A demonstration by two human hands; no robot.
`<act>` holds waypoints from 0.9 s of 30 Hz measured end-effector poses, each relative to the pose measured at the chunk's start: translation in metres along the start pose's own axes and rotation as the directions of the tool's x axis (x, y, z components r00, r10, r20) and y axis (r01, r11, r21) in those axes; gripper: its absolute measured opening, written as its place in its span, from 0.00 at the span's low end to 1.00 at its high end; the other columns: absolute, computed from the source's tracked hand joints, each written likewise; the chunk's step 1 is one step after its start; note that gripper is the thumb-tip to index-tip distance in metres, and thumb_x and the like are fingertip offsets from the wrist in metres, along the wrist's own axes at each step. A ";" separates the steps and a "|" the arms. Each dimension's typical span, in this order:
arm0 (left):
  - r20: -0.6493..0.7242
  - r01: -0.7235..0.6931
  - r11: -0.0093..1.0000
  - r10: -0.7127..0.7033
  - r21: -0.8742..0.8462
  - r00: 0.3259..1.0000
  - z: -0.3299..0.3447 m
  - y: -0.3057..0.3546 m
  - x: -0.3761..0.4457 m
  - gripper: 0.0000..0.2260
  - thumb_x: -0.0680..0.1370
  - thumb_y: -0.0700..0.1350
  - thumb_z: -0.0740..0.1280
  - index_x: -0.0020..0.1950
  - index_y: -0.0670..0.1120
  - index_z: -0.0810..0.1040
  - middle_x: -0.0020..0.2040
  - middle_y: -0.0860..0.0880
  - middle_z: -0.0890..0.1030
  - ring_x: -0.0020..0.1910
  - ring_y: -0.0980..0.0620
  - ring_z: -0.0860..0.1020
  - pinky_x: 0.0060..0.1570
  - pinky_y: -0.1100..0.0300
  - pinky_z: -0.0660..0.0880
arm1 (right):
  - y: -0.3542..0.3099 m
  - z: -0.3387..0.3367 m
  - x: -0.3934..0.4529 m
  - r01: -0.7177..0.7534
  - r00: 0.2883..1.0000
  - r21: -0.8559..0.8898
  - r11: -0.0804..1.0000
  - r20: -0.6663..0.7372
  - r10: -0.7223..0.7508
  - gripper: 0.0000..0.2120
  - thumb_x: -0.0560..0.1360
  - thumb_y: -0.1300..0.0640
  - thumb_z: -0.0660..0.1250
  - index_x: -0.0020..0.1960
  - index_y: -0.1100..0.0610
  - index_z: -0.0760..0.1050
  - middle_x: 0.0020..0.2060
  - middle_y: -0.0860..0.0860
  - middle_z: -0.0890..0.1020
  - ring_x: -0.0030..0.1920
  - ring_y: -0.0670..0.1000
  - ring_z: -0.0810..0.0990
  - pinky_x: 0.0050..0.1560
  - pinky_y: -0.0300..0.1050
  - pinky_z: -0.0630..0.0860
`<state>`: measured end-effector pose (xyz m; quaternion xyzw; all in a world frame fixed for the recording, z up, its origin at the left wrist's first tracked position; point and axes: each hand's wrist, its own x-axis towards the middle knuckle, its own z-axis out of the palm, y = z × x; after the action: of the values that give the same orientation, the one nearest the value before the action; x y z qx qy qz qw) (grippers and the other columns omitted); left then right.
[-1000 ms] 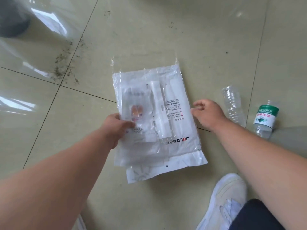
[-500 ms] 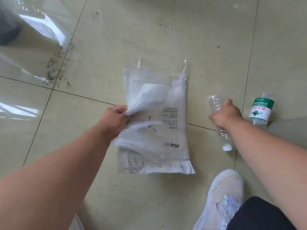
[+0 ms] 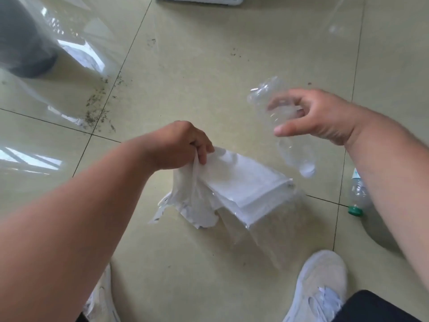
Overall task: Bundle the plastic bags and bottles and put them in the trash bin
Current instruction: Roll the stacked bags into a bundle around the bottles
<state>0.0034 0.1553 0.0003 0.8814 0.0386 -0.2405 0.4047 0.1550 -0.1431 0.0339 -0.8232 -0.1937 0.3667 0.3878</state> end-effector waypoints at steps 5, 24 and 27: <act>-0.055 -0.004 0.809 -0.035 -0.588 0.998 0.012 0.001 -0.001 0.23 0.69 0.28 0.59 0.32 0.50 0.88 0.70 0.53 0.86 0.68 0.49 0.85 0.63 0.49 0.84 | -0.026 0.054 0.006 0.036 0.902 -0.161 0.986 0.431 0.037 0.33 0.56 0.36 0.84 0.60 0.39 0.84 0.79 0.36 0.67 0.78 0.46 0.68 0.80 0.53 0.64; 0.206 0.212 0.444 -0.063 -0.870 0.977 0.089 -0.019 -0.005 0.41 0.69 0.58 0.85 0.80 0.49 0.77 0.72 0.43 0.86 0.69 0.42 0.85 0.65 0.42 0.83 | 0.049 0.142 0.008 -0.165 0.952 0.678 0.716 -0.081 0.296 0.52 0.60 0.44 0.87 0.78 0.47 0.66 0.75 0.53 0.76 0.74 0.58 0.75 0.72 0.64 0.73; 0.066 0.147 0.559 -0.164 -0.816 0.984 0.120 -0.011 0.002 0.43 0.71 0.38 0.86 0.81 0.54 0.70 0.72 0.52 0.85 0.72 0.52 0.83 0.70 0.47 0.81 | 0.049 0.148 0.003 -0.214 0.940 0.557 0.802 -0.106 0.324 0.68 0.58 0.36 0.85 0.84 0.34 0.42 0.85 0.45 0.53 0.83 0.47 0.54 0.80 0.56 0.60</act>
<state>-0.0447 0.0749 -0.0753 0.5901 0.2263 -0.2224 0.7423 0.0470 -0.0982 -0.0692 -0.7321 0.0754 0.3749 0.5637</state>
